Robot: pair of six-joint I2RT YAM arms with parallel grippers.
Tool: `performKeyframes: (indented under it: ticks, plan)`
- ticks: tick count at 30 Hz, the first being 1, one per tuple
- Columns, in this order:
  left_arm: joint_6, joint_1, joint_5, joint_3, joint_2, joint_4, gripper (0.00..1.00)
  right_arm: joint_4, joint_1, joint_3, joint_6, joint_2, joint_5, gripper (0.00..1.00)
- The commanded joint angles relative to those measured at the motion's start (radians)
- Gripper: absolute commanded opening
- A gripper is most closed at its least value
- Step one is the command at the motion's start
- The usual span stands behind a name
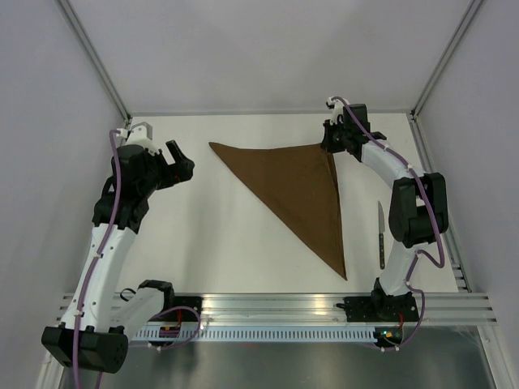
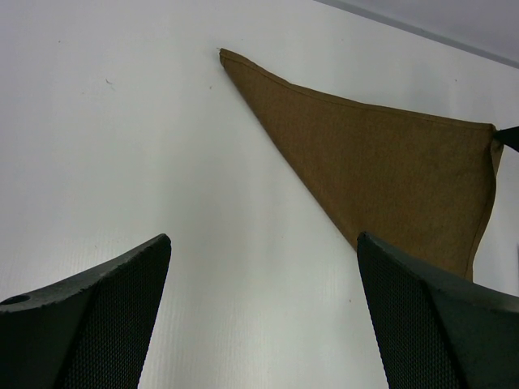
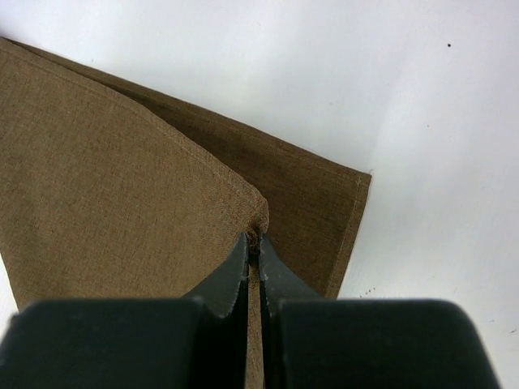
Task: Fold the napkin, place the utensils inside, and roll it up
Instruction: Fold the napkin
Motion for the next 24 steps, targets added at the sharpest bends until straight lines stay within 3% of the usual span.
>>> performKeyframes:
  ticks: [1,24]
  plan:
    - [-0.043,0.002,0.022,-0.008,0.005,0.035,1.00,0.046,-0.007,0.001,0.006,0.011,-0.004,0.00]
    - [-0.042,0.002,0.018,-0.028,0.011,0.046,1.00,0.040,-0.013,0.047,-0.011,0.080,0.026,0.00]
